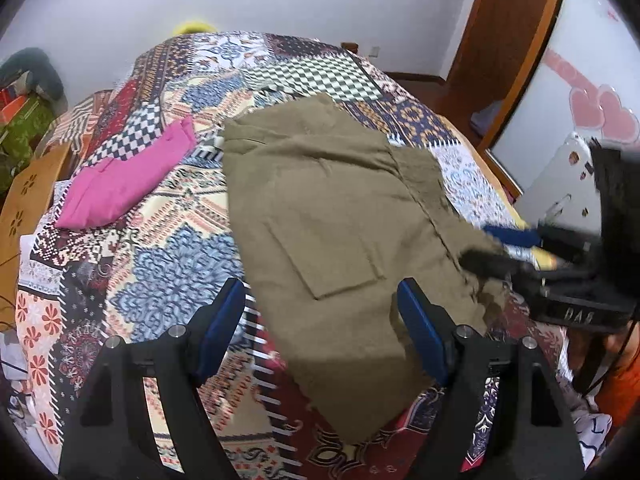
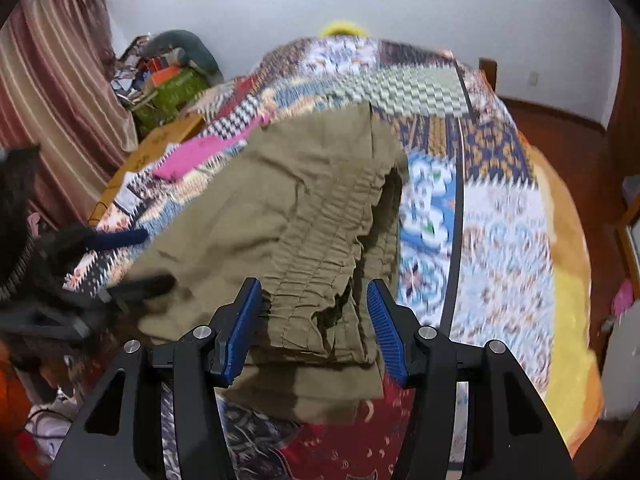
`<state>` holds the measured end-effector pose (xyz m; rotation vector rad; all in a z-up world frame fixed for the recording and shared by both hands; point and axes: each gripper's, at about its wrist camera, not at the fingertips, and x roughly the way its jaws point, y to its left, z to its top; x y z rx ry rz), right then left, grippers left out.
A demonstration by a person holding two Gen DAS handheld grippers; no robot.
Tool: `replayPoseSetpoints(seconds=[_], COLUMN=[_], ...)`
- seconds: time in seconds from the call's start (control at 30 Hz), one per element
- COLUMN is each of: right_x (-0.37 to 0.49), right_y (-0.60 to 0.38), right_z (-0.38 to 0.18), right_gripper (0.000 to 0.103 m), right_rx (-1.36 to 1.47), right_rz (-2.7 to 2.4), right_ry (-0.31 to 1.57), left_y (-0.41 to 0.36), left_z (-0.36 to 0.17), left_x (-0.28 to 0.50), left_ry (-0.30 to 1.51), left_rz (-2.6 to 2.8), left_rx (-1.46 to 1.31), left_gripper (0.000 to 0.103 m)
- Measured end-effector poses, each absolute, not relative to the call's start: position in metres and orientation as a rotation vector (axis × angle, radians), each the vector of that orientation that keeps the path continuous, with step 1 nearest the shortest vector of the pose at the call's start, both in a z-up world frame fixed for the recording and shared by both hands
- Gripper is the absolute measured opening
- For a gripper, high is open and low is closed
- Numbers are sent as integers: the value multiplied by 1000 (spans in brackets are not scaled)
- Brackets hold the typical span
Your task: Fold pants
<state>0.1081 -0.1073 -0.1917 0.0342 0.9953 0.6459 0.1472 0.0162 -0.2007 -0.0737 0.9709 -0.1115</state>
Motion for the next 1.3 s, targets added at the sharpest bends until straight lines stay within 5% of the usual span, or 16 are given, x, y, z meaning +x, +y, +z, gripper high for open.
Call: replayPoseSetpoints(seconds=[0.33,1.03,1.3], right_x=[107,143,155], right_y=[-118,-129,-126], right_z=[-198,-207,-208], right_gripper=[63,63,63], right_rx=[91,53,44], right_rz=[657,590,582], right_ry=[998,999,996], left_y=[58,93,93], left_z=[-186,-244,-266], left_x=[191,325,359], left_ry=[926,1028,1081], left_rz=[-24,-66,-163], left_rx=[-71,-124,-210], left_gripper=[78,77,55])
